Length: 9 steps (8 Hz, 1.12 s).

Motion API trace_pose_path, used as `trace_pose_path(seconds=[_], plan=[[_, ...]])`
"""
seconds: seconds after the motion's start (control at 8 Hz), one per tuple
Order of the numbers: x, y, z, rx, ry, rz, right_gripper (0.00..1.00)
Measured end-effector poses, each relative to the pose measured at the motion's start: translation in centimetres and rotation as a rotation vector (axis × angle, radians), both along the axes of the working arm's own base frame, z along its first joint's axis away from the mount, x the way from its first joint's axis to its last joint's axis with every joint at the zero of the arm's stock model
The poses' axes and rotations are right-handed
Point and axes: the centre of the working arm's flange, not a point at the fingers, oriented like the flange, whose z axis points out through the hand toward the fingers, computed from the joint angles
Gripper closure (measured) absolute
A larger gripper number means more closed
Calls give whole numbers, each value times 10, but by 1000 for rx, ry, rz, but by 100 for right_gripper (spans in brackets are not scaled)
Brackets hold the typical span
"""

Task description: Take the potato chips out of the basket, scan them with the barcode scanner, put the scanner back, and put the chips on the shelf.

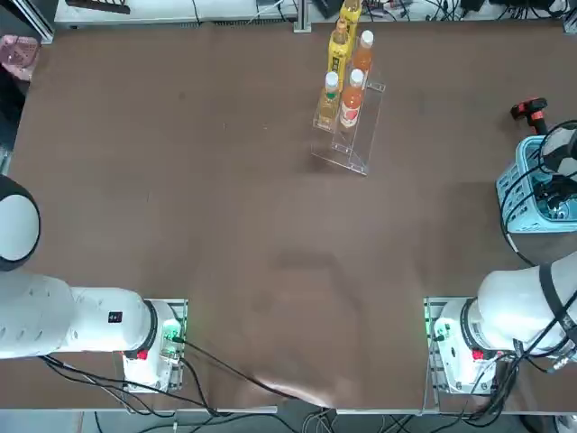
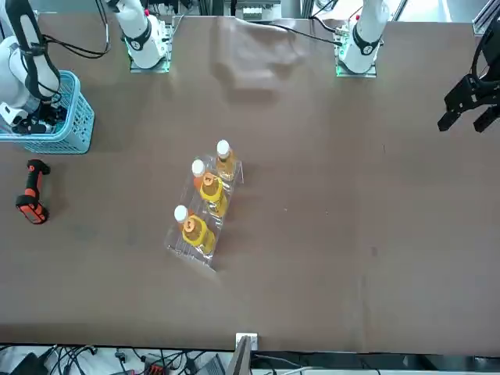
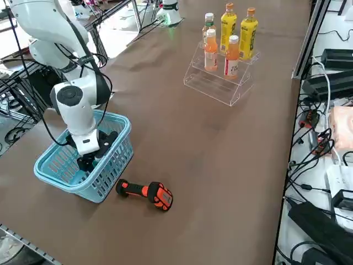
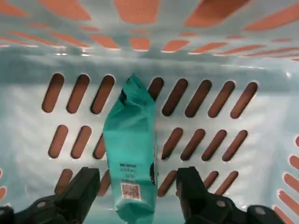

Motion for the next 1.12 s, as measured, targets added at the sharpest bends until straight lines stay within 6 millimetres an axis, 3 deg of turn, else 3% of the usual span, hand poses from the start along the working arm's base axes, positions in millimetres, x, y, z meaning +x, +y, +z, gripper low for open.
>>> trace_pose_path(seconds=[0.38, 0.88, 1.12], plan=[[0, 0, 0, 0, 0, 0, 5], [0, 0, -1, -1, -1, 0, 31], [0, 0, -1, -1, -1, 0, 39]])
